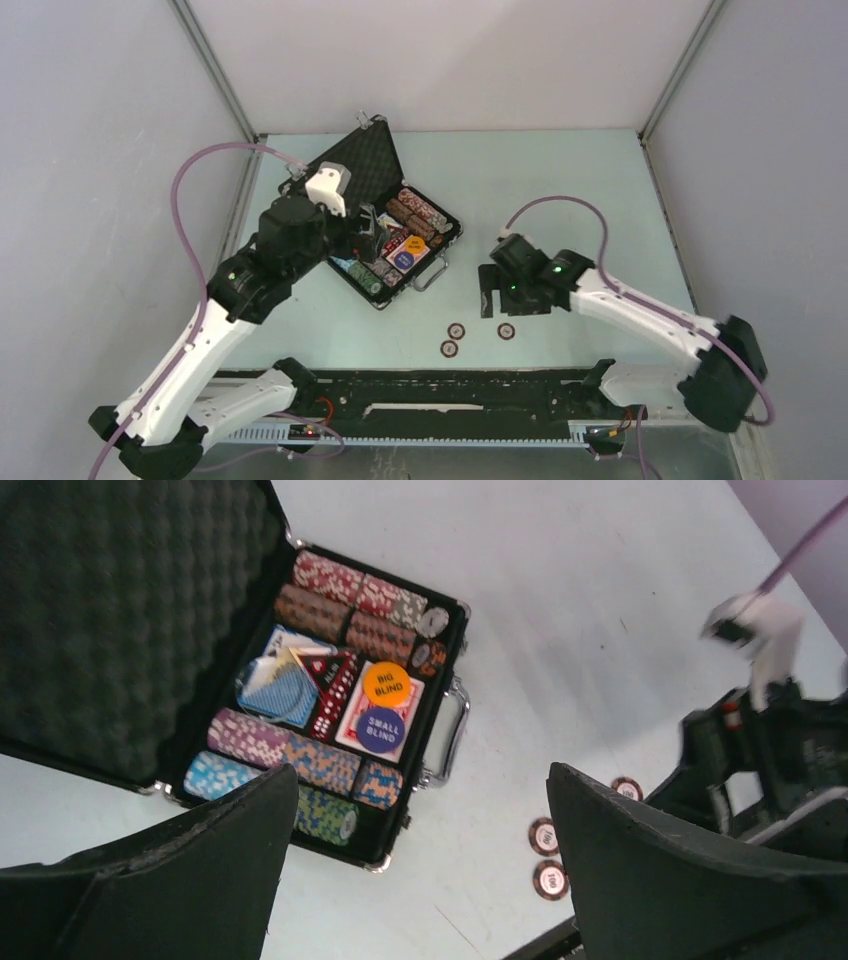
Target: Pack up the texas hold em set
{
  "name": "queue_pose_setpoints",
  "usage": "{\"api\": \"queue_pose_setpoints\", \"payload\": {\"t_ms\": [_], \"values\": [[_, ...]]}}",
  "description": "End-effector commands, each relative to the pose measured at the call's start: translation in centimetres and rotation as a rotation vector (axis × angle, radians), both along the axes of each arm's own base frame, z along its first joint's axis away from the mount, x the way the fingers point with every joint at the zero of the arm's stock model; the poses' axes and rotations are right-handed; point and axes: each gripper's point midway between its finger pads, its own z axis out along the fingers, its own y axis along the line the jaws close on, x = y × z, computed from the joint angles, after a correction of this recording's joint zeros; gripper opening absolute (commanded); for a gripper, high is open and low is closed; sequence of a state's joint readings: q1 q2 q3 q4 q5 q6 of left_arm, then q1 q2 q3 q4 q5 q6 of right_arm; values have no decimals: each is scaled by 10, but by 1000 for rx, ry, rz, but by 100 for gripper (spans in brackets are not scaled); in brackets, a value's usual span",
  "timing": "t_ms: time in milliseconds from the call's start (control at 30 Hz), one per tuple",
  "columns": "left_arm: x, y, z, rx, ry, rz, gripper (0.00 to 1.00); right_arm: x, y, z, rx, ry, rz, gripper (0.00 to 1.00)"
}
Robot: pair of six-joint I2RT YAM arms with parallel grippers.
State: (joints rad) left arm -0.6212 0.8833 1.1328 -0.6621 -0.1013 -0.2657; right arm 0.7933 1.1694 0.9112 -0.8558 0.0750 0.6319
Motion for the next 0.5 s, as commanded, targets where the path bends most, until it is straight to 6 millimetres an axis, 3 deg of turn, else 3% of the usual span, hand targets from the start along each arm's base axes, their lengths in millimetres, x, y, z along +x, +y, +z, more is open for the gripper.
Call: {"api": "queue_pose_setpoints", "payload": {"t_ms": [0, 233, 467], "values": [[10, 13, 21, 94, -100, 15, 100, 11, 12, -7, -43, 8, -94, 98], [17, 35, -16, 221, -90, 87, 100, -2, 10, -42, -123, 147, -81, 97], [15, 25, -22, 192, -99, 37, 100, 6, 5, -62, -158, 197, -84, 89]]}}
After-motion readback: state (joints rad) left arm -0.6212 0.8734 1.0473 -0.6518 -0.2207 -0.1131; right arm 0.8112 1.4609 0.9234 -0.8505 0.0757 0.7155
